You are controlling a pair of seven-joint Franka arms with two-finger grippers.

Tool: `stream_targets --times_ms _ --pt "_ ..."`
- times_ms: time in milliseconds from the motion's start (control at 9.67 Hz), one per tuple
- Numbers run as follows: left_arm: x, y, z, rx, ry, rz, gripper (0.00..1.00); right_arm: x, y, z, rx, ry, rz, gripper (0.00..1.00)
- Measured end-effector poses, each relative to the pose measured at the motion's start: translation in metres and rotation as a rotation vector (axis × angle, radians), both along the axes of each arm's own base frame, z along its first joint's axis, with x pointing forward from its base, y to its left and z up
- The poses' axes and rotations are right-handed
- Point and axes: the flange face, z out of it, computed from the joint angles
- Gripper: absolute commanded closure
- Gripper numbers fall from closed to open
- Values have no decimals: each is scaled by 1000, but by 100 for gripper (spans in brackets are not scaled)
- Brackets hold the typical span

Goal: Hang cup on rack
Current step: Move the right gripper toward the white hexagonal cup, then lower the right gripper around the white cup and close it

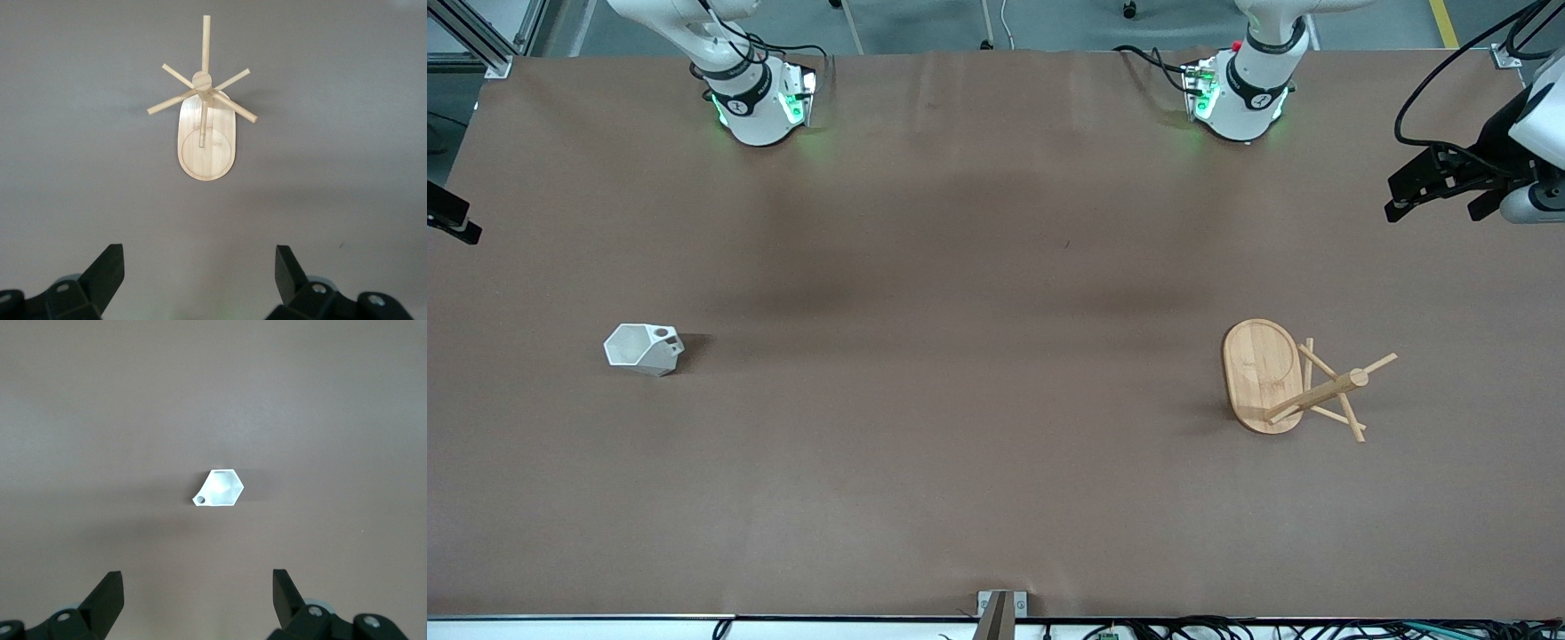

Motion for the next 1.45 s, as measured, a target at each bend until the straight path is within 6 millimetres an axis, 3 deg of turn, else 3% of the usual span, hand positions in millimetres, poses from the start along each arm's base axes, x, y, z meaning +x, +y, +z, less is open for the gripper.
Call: stream_targets --times_ms 310,517,724,931,1241,1448 --pt "4 2 -7 0 10 -60 0 12 -10 -11 -9 -25 32 2" --pt "7 4 -12 3 12 -77 0 29 -35 -44 -16 -4 60 2" --pt "8 4 -14 6 10 -78 0 48 -54 -89 -4 17 61 3" --pt "8 4 -14 6 10 -78 0 55 -60 -147 -1 26 98 4" --pt "8 4 -14 6 10 -78 0 45 -70 -240 -11 10 243 4" --pt "8 4 -14 6 9 -77 0 30 -72 -291 -14 11 338 4"
